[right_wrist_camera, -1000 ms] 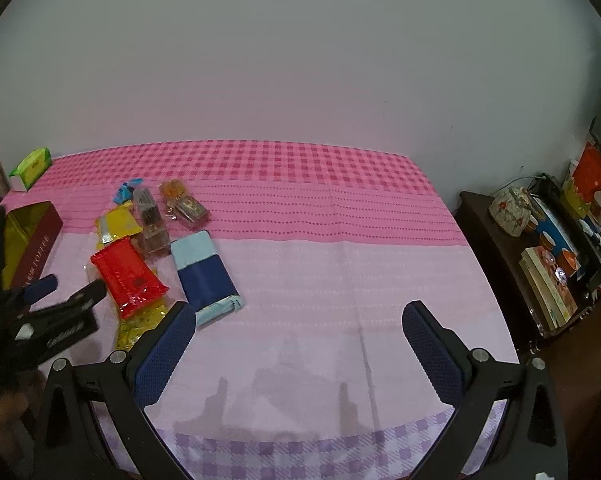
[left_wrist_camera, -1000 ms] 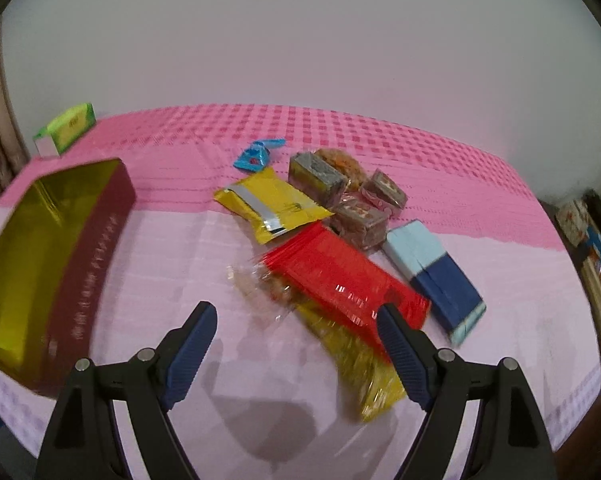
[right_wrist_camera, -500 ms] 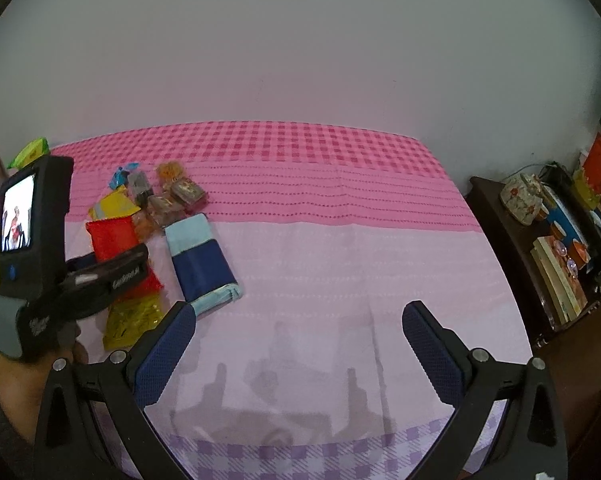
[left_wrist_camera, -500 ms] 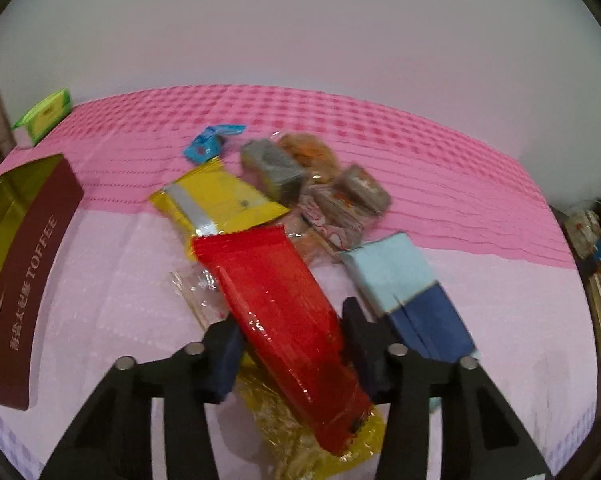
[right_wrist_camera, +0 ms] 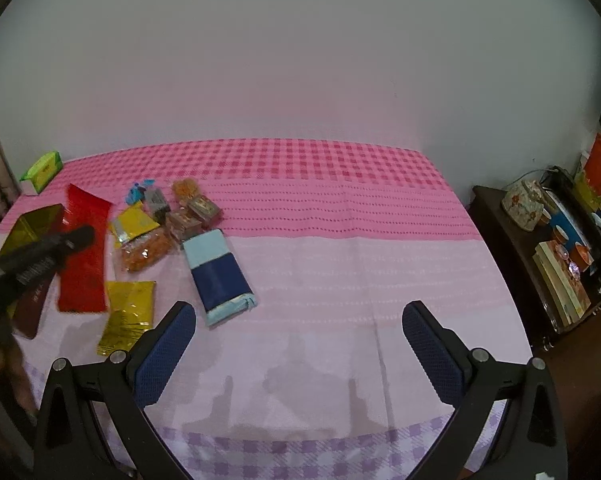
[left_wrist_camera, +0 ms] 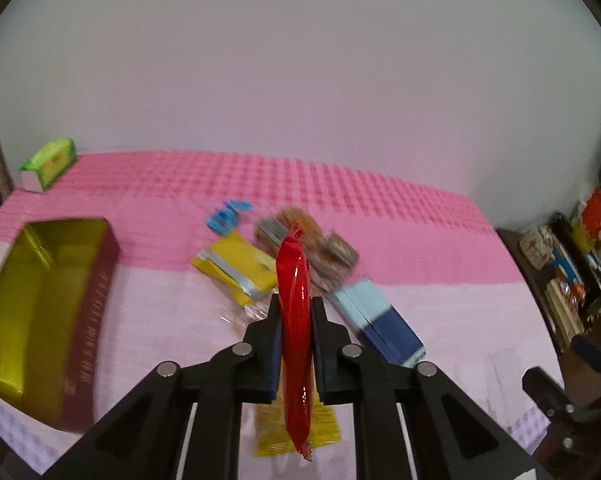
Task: Organize snacks
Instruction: 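Grasp the red packet with the left gripper and lift it, then carry the red packet over the gold tin tray and release it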
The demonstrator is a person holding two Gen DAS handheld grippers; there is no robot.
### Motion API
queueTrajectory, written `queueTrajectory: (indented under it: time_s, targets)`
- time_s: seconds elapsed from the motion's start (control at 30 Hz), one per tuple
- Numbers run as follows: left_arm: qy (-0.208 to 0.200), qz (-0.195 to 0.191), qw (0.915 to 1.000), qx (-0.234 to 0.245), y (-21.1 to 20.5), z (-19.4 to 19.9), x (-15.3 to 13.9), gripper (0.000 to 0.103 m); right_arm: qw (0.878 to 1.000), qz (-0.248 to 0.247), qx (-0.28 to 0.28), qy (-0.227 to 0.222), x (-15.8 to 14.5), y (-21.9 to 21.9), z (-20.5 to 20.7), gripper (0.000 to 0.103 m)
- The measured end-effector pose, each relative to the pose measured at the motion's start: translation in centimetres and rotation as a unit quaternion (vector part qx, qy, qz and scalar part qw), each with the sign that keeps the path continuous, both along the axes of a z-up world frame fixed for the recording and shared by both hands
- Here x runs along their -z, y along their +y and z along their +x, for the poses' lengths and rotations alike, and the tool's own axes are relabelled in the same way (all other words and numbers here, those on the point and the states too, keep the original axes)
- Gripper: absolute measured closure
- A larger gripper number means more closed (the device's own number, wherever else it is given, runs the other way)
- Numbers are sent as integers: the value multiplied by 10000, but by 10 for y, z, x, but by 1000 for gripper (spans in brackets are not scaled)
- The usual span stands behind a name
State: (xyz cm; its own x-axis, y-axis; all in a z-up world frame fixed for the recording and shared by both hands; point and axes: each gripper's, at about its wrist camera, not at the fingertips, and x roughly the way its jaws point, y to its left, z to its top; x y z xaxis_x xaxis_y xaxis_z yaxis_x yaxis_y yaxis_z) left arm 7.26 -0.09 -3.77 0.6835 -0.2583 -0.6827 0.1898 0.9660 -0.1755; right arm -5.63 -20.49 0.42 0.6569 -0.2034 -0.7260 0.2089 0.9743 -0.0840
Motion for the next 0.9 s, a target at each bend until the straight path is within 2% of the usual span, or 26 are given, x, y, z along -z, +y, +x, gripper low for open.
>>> queueTrajectory:
  time_s: [0.07,0.27,0.53,0.7,0.9]
  targets:
    - [-147,-18,9998,-151,20,-2,-19,91,10000,12,-51,-26,-3,4,-2,0]
    - [-506,278,9968,-549,79,-15,-68,91,9997,-52,-212,-52,-9,14,-7,0]
    - [-773,534,9857,-1397,184,-33,-118,91,9996,-16,-264,-94,-16,17,-11,0]
    - [-725,668,9813,-1654,225,-39,-125,91,9993,-111,-349,-112,-17,27,-12,0]
    - [-473,783,9789,-1830,248,-32,-100,91,9988,-253,-426,-27,-10,36,-10,0]
